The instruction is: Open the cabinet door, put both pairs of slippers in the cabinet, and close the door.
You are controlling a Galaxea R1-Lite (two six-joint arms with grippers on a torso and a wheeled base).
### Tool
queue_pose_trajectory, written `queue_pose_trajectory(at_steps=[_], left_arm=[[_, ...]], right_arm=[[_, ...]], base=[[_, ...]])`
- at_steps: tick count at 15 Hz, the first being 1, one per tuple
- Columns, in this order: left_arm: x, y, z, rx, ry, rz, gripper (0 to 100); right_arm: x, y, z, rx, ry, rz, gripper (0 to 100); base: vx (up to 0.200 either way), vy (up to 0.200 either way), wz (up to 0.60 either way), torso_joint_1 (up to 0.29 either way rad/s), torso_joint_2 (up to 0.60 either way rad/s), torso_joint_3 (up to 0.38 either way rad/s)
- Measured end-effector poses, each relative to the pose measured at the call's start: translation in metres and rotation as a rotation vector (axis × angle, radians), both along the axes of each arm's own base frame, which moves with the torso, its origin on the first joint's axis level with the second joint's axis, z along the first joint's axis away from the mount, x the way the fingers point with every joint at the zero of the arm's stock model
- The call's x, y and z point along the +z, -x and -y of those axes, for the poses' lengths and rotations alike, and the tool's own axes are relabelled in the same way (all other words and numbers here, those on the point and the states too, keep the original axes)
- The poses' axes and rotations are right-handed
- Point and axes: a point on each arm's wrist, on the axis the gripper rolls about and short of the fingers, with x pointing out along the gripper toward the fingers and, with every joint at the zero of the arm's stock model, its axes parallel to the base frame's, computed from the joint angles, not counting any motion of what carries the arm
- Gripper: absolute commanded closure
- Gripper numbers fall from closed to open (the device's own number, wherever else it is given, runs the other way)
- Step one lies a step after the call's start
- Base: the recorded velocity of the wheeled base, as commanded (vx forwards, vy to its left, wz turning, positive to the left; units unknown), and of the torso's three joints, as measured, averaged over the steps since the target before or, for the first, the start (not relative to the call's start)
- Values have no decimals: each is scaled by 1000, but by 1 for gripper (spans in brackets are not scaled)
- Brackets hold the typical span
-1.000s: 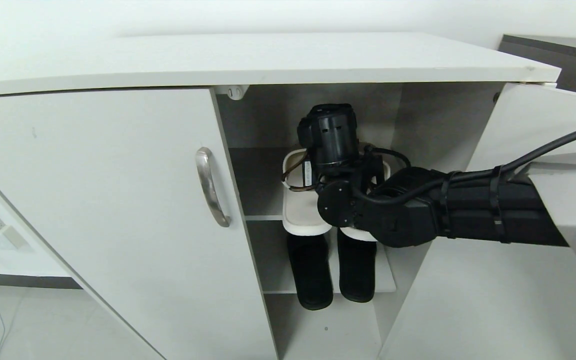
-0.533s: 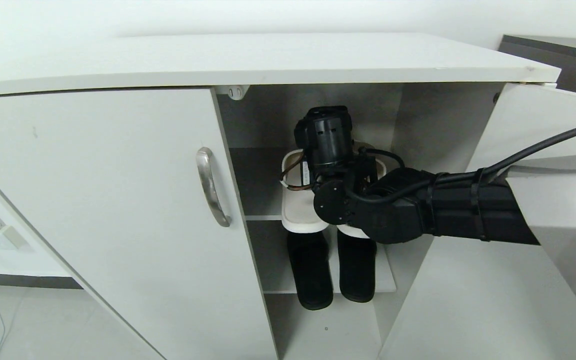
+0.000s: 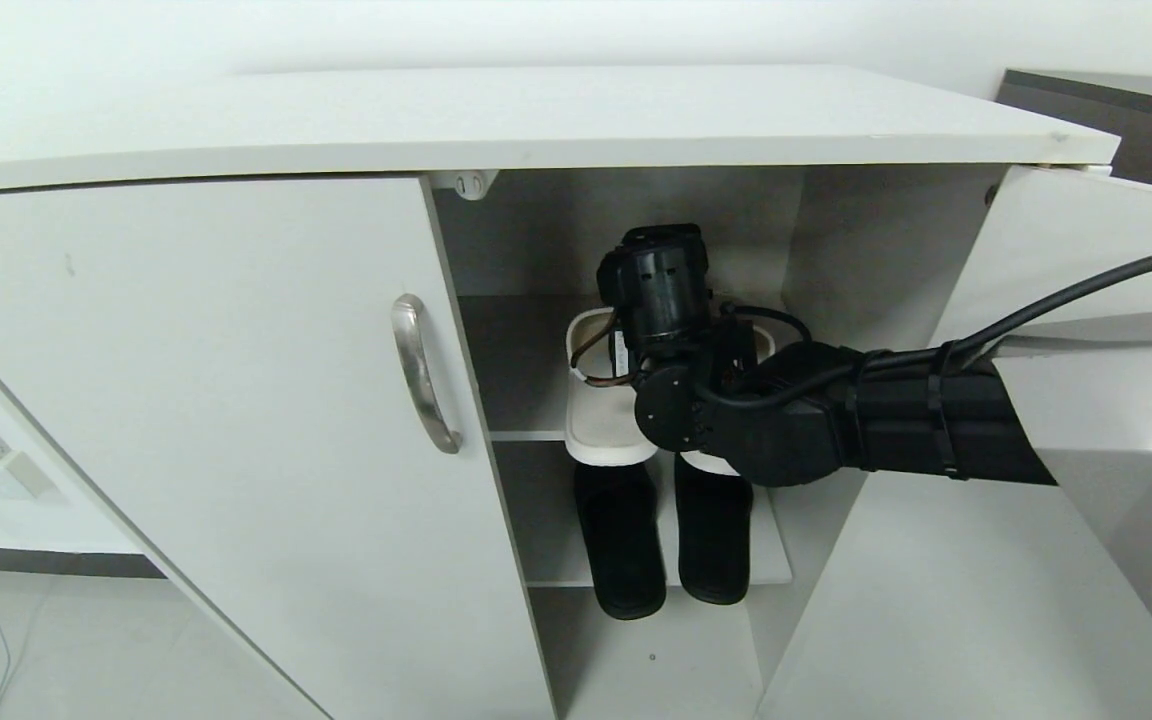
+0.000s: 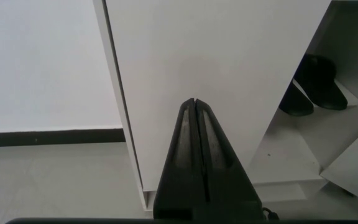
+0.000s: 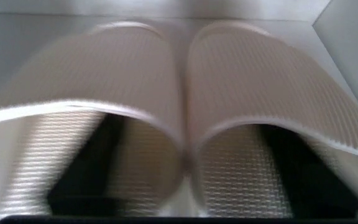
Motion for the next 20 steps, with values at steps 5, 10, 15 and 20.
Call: queue_pose_trajectory(at_steps=[5, 10, 15, 20], left_arm=[[0, 0, 0, 0, 0, 1, 100], [0, 0, 0, 0, 0, 1, 100], [0, 0, 0, 0, 0, 1, 100], [0, 0, 0, -1, 0, 1, 100]], right_arm=[[2, 16, 4, 21, 9, -15, 0], [14, 51, 3, 74, 3, -6, 0], [2, 94, 16, 156, 43, -43, 0], [-4, 155, 63, 482, 11, -87, 0]], base=[[0, 0, 0, 0, 0, 0], [0, 0, 0, 0, 0, 0], [0, 0, 0, 0, 0, 0], [0, 0, 0, 0, 0, 0]])
